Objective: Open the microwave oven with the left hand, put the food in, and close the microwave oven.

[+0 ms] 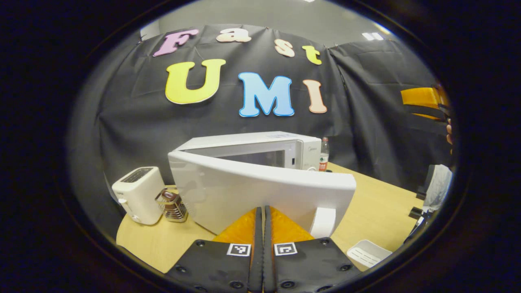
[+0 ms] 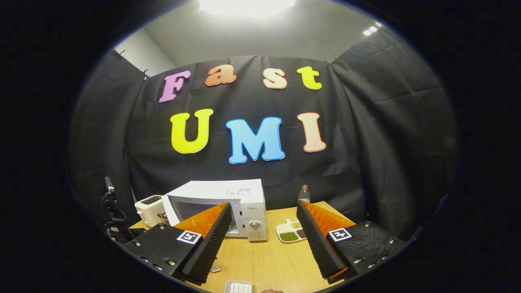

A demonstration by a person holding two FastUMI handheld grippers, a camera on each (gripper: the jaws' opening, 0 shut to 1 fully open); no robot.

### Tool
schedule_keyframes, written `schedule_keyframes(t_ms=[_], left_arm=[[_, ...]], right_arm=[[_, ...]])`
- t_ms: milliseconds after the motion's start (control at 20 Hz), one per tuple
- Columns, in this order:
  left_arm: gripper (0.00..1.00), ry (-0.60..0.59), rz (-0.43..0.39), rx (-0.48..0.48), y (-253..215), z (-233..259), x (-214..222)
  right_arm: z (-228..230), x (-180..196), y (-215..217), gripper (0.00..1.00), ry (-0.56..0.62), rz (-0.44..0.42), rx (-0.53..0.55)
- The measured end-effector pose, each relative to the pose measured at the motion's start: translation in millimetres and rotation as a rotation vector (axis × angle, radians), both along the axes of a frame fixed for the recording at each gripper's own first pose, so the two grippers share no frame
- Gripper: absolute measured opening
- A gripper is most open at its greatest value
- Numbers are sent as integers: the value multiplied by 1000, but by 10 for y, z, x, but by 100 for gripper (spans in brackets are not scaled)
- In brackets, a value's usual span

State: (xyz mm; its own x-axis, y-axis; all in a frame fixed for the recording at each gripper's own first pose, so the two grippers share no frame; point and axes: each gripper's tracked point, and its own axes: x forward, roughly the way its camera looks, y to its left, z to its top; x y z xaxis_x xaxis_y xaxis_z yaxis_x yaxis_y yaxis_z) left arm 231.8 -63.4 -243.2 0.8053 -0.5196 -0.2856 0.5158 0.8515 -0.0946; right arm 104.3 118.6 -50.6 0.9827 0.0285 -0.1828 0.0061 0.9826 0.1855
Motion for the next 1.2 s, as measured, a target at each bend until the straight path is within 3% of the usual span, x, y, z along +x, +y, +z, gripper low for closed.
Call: schedule_keyframes(t_ms=[650, 1200], left_arm=[[7, -12, -90, -26, -643, 8, 612], [10, -15, -19, -16, -903, -93, 1205]], right_arm=[[-35, 37, -317, 98, 28, -125, -48], [-137, -127, -410, 98, 74, -158, -54]])
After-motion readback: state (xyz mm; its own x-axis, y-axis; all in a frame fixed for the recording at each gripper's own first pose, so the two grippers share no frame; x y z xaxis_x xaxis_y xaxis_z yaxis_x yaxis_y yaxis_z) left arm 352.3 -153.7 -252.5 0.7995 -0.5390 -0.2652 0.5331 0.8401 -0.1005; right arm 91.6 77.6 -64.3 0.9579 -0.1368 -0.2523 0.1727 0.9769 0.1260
